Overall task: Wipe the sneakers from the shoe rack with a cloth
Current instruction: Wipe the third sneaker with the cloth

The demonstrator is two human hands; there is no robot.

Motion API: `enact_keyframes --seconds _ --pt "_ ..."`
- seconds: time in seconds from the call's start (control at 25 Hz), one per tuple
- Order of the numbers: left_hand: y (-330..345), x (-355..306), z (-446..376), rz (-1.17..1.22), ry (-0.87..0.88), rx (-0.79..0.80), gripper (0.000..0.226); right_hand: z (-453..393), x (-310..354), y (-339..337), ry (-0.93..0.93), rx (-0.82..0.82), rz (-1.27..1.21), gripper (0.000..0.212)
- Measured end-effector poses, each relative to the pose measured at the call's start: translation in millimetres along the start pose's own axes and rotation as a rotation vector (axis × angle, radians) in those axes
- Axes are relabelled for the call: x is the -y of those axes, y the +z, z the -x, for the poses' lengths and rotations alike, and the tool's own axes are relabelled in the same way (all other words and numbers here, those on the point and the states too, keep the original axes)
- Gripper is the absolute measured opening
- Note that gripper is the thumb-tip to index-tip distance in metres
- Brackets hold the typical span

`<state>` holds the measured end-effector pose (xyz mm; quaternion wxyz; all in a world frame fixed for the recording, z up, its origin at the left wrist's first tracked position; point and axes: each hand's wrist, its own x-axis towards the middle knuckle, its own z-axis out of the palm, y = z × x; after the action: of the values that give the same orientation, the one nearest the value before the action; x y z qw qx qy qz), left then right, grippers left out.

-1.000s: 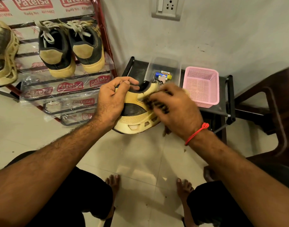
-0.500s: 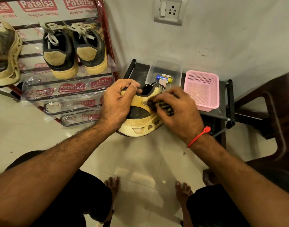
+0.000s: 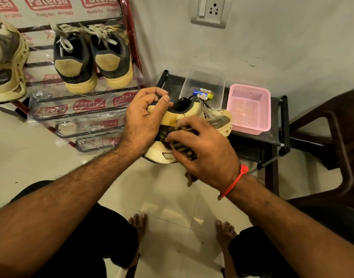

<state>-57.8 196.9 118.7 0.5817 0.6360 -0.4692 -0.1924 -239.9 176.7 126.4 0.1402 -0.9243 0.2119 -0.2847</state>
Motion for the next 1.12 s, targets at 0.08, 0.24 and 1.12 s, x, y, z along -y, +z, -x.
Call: enact_keyframes --seconds 0.08,0.24,1.12 --pt "-2 -2 0 -0.021 0.011 -0.022 0.030 -7 -23 -7 0.120 -0.062 0.021 0.028" --pt "-3 0 -2 -0.075 -0.007 -0.032 0.037 -8 -34 -13 0.218 -0.149 -0.006 0.024" --pt "-5 -3 -1 -0.119 0.262 0.040 0.024 0 -2 -1 0.088 -0.045 -0.022 0.026"
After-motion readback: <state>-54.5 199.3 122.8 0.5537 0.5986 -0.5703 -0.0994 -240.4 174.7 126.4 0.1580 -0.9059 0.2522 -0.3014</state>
